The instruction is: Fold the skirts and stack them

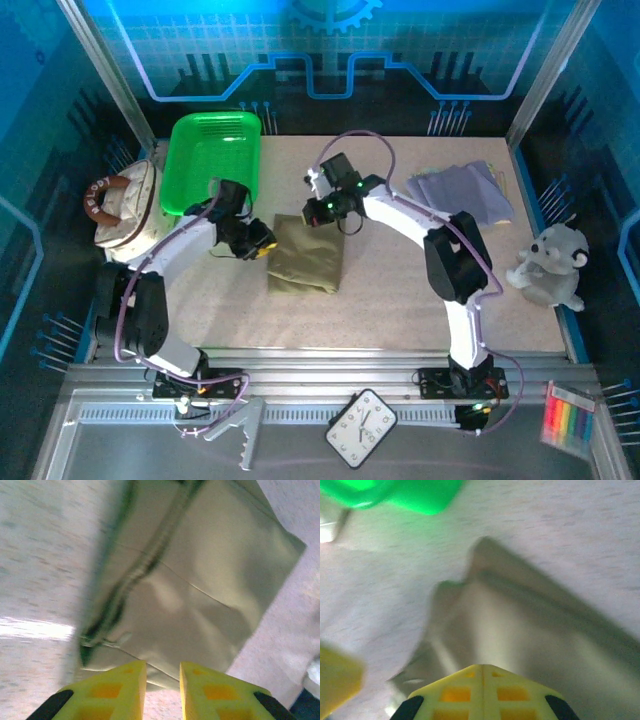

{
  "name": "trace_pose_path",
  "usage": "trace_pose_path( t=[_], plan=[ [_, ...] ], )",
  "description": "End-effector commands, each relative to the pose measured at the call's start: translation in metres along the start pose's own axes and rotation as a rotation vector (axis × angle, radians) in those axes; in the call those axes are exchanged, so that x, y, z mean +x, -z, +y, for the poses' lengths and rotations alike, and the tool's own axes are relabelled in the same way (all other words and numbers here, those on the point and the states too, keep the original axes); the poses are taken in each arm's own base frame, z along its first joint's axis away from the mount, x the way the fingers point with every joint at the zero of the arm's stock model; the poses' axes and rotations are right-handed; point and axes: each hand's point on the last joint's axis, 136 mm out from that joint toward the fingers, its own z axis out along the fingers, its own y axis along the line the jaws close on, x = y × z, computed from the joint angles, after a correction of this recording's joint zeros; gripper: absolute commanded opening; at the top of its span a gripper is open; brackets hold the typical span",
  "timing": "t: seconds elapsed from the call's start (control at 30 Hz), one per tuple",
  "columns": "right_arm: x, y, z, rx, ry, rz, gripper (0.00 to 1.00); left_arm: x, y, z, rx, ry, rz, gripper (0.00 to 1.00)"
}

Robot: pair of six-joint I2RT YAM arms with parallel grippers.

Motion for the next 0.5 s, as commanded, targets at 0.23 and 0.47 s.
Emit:
trace_pose_path(
  t=[0.23,0.47],
  plan=[
    [0.071,-0.033,-0.067,0.215,-0.177,0.304,0.00,0.013,-0.075,0.016,-0.075,0.041,0.128,0.24],
    [0.119,-0.020,-0.015,-0.007,-0.488,0.264,0.00,-0.024,-0.089,-0.015,-0.109,-0.089,0.129,0.26]
  ],
)
